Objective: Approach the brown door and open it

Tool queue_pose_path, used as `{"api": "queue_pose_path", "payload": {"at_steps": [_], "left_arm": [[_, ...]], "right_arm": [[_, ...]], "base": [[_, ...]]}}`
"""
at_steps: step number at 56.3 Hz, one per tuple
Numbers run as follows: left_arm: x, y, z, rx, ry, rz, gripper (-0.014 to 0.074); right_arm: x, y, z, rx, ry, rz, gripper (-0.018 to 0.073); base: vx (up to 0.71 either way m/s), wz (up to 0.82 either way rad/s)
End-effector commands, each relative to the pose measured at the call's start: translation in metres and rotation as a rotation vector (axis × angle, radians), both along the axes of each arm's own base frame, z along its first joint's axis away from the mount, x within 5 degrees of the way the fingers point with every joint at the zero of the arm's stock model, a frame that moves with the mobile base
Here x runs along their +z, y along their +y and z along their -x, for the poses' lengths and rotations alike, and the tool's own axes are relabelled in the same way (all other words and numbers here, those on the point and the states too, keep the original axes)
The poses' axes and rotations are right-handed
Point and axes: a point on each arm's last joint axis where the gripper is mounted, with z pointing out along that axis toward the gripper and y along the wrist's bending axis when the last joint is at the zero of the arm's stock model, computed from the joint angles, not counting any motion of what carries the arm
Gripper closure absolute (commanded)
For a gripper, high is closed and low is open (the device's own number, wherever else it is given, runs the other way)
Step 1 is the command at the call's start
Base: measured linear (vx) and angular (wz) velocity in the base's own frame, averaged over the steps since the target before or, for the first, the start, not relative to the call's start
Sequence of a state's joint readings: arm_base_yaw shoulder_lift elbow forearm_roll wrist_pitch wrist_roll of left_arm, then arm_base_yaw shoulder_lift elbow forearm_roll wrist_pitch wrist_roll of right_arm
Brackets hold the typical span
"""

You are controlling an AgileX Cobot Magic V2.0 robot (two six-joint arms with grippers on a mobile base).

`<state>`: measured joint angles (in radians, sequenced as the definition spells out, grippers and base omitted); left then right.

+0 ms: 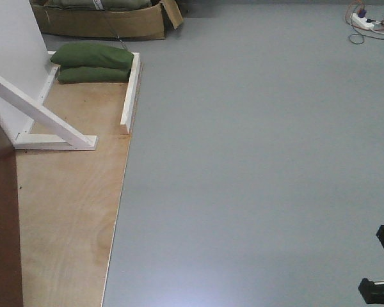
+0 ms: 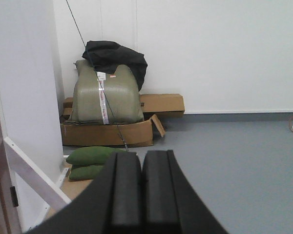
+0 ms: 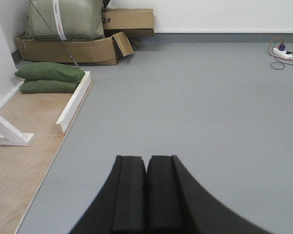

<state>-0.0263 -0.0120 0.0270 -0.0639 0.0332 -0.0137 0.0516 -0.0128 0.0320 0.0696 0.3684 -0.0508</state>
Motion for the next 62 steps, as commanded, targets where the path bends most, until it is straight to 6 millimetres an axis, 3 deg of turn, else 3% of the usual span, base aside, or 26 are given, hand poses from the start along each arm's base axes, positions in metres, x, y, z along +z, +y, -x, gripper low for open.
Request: {"api": "queue_pose_path", "payload": {"at_steps": [1,29,62], "left_arm": [[0.0141,0.0004,0.0028,0.001,-0.112,0.017,0.0530],[0.0141,0.0004,0.0028,0.001,-0.112,0.017,0.0530],[0.0141,0.0004,0.0028,0.001,-0.112,0.017,0.0530]], "right_arm": [[0.0057,-0.0003,-0.0016,-0.002,-0.079,0.005,0.0559],[0.0057,-0.0003,-0.0016,-0.002,-0.079,0.005,0.0559],[0.0057,-0.0003,-0.0016,-0.002,-0.079,0.005,0.0559]], "base": [[0.31,-0.03],[0.27,-0.03],[0.07,0.00]]}}
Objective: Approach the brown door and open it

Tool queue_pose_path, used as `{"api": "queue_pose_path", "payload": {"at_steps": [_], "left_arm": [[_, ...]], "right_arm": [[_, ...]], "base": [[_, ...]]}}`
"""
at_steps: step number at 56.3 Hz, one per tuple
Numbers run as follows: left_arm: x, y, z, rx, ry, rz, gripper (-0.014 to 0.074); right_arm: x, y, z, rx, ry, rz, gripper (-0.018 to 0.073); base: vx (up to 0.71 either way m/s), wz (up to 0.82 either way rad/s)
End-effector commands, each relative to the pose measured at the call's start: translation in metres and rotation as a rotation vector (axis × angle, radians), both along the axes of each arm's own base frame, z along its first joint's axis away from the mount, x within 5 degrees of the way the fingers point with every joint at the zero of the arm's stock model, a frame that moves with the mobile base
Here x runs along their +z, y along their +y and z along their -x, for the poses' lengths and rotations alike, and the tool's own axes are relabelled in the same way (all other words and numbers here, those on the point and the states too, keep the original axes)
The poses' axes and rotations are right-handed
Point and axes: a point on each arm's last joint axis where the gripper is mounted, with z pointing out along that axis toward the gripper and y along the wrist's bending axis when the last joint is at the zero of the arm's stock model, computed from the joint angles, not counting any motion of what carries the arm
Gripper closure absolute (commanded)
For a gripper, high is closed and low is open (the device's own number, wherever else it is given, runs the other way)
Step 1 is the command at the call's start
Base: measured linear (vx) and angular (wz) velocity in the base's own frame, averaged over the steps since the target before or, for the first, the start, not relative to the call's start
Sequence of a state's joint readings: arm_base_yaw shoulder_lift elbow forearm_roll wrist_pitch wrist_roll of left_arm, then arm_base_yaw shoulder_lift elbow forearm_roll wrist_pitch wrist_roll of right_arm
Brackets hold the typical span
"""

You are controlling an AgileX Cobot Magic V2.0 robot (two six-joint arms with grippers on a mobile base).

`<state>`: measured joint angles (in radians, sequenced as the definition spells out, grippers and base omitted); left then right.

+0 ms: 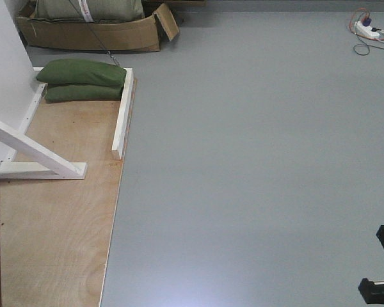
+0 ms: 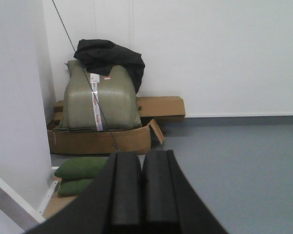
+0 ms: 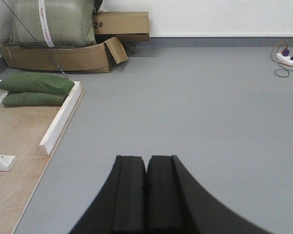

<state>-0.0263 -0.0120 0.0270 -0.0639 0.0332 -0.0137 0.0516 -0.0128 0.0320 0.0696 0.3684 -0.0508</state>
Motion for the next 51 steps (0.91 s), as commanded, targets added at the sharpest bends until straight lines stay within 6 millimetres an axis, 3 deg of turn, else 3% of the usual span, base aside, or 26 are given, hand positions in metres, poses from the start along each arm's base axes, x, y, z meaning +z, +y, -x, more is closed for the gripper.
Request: {"api": "queue_pose_path", "payload": {"at_steps": [1,21,32,33,41,51], "left_arm": [[0.014,0.000,0.003,0.001,-0.112,0.017,0.0530],[0.017,0.000,0.003,0.005,-0.146,-0.017,0.0530],[0.040,0.002,0.006,0.014,-0.276,0.041,0.0530],[0.108,0.001,0.000,0.022,-0.272,-0.060,0.0530],[0.165,0.002,0.003,0.082,-0.232,-0.348,0.0530],[0.238,0.016,0.034,0.362,-0.173,-0.762,0.0530]], "right_arm": [[0.006,0.000,-0.002,-0.002,-0.079,0.005,0.0559],[0.006,0.000,-0.002,-0.002,-0.079,0.005,0.0559],[0.006,0.000,-0.002,-0.002,-0.079,0.005,0.0559],[0.006,0.000,-0.002,-0.002,-0.079,0.005,0.0559],[0.006,0.000,-0.002,-0.002,-0.079,0.005,0.0559],[0.006,0.000,-0.002,-0.002,-0.079,0.005,0.0559]], "base": [[0.00,0.00],[0.00,0.00],[0.00,0.00],[0.00,0.00],[0.00,0.00],[0.00,0.00]]}}
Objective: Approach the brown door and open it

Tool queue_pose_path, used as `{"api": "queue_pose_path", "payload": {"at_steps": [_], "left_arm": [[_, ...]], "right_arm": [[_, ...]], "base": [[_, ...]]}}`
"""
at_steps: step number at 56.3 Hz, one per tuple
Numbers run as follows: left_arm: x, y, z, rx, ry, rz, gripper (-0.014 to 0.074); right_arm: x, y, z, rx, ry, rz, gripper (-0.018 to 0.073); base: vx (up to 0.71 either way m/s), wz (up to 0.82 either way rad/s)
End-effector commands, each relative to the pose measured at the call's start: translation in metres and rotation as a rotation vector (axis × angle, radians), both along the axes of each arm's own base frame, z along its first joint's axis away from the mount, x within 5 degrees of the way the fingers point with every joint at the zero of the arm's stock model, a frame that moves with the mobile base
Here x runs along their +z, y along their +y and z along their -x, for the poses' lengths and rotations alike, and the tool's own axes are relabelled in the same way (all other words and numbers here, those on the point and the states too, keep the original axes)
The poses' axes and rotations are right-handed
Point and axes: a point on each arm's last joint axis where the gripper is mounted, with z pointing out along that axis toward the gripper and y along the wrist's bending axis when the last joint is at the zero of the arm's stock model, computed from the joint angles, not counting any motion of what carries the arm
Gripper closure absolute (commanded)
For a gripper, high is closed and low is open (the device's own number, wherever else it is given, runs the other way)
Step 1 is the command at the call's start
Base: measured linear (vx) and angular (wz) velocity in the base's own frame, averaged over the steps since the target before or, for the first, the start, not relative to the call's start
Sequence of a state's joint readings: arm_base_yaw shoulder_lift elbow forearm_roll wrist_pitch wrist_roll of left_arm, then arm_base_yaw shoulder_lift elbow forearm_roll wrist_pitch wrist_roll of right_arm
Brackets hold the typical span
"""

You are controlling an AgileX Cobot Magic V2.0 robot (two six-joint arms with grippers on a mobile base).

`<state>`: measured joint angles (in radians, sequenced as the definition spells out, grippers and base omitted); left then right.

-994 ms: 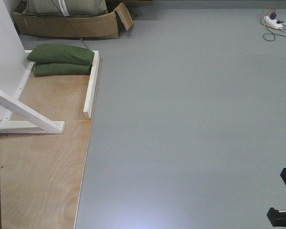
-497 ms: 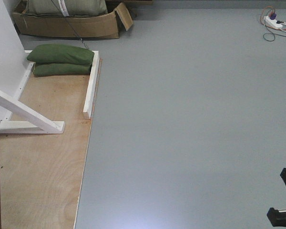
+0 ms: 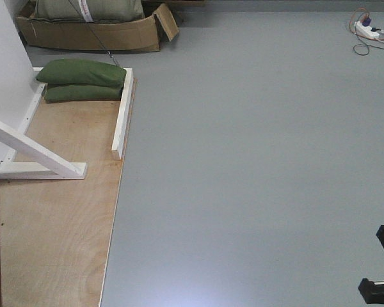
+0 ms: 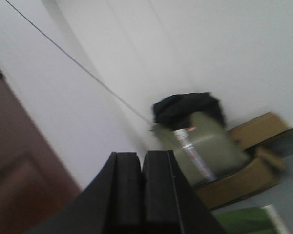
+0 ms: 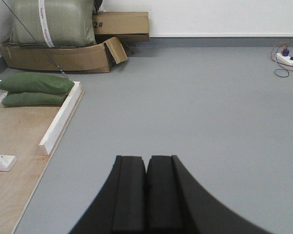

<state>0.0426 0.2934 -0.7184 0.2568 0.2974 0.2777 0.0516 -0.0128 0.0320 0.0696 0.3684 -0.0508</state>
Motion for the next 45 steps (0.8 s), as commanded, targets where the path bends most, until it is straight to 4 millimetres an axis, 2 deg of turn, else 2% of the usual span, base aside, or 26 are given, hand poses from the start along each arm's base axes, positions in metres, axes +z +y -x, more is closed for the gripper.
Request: {"api": "queue_pose_path", "payload": {"at_steps": [1,6,10,15,21,28,35,45], "left_arm": [[0.040,0.008,0.017,0.179,-0.039,-0.192,0.0530],[0.061,0.024,0.034,0.441,0.025,-0.334,0.0530],[0.071,0.039,0.045,0.659,0.086,-0.366,0.0530],[0.078,0.055,0.063,0.907,0.067,-0.276,0.0530],[0.084,0.065,0.084,1.119,-0.138,-0.053,0.0530],[0.087,0.069,0.093,1.253,-0.307,0.084,0.0530],[0.089,0.072,0.089,1.299,-0.340,0.162,0.0529],[0.108,0.073,0.077,1.305,-0.353,0.176,0.0529]], "right_arm": [[0.006,0.000,-0.002,-0.002,-0.079,0.005,0.0559],[0.006,0.000,-0.002,-0.002,-0.079,0.005,0.0559],[0.006,0.000,-0.002,-0.002,-0.079,0.005,0.0559],[0.006,0.000,-0.002,-0.002,-0.079,0.005,0.0559],[0.006,0.000,-0.002,-0.002,-0.079,0.005,0.0559],[0.006,0.000,-0.002,-0.002,-0.079,0.005,0.0559],[0.006,0.000,-0.002,-0.002,-0.079,0.005,0.0559],[0.006,0.000,-0.002,-0.002,-0.079,0.005,0.0559]], "base": [[0.00,0.00],[0.00,0.00],[0.00,0.00],[0.00,0.00],[0.00,0.00],[0.00,0.00],[0.00,0.00],[0.00,0.00]]}}
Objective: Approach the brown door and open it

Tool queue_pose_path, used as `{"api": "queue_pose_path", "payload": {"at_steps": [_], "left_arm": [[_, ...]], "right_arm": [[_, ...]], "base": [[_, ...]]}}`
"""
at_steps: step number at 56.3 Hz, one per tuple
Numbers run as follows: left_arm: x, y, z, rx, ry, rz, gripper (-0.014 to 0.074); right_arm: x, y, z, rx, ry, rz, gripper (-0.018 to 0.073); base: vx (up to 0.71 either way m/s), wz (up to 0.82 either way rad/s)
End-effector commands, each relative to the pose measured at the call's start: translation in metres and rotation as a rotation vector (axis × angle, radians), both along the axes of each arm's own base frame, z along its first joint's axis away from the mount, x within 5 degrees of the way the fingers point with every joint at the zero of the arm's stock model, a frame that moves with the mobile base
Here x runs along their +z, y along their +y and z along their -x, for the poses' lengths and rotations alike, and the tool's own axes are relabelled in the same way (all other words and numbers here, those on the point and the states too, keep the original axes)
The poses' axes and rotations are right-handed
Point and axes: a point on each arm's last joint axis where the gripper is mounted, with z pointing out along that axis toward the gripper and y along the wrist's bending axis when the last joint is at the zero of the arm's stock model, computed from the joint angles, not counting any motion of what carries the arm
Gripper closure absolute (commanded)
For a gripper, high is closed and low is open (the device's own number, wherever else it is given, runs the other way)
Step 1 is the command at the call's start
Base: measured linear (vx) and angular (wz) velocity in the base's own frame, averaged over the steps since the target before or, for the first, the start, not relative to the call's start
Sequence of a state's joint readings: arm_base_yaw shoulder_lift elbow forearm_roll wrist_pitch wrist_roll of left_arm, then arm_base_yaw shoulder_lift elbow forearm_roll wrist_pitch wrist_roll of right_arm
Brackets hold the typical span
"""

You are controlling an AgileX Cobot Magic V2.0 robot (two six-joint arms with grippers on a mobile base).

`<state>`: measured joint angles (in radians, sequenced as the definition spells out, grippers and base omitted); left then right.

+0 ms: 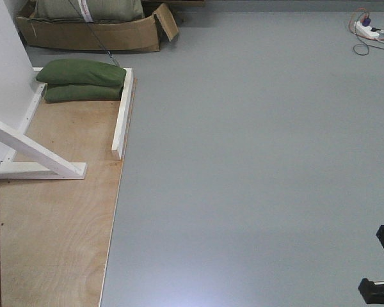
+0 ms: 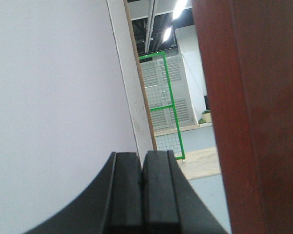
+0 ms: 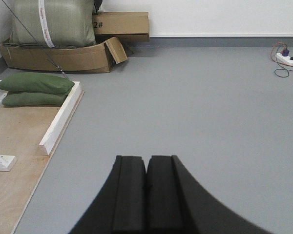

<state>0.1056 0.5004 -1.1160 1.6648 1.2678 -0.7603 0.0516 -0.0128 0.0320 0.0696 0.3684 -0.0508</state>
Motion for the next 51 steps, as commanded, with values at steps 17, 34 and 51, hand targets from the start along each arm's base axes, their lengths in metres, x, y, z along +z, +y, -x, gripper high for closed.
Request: {"api": "queue_pose_path", "payload": {"at_steps": [17,34,51], "left_arm": [[0.014,-0.004,-0.003,0.135,-0.006,0.002,0.0529],[0.007,-0.015,0.006,0.340,-0.027,0.083,0.0529],[0.029,-0.009,-0.020,0.327,0.155,-0.140,0.0529]], "right_arm": [[0.006,0.000,-0.002,-0.002,-0.079,0.005,0.0559],[0.006,0.000,-0.002,-0.002,-0.079,0.005,0.0559],[0.006,0.000,-0.002,-0.002,-0.079,0.005,0.0559]], "base": [[0.00,0.00],[0.00,0.00],[0.00,0.00]]}}
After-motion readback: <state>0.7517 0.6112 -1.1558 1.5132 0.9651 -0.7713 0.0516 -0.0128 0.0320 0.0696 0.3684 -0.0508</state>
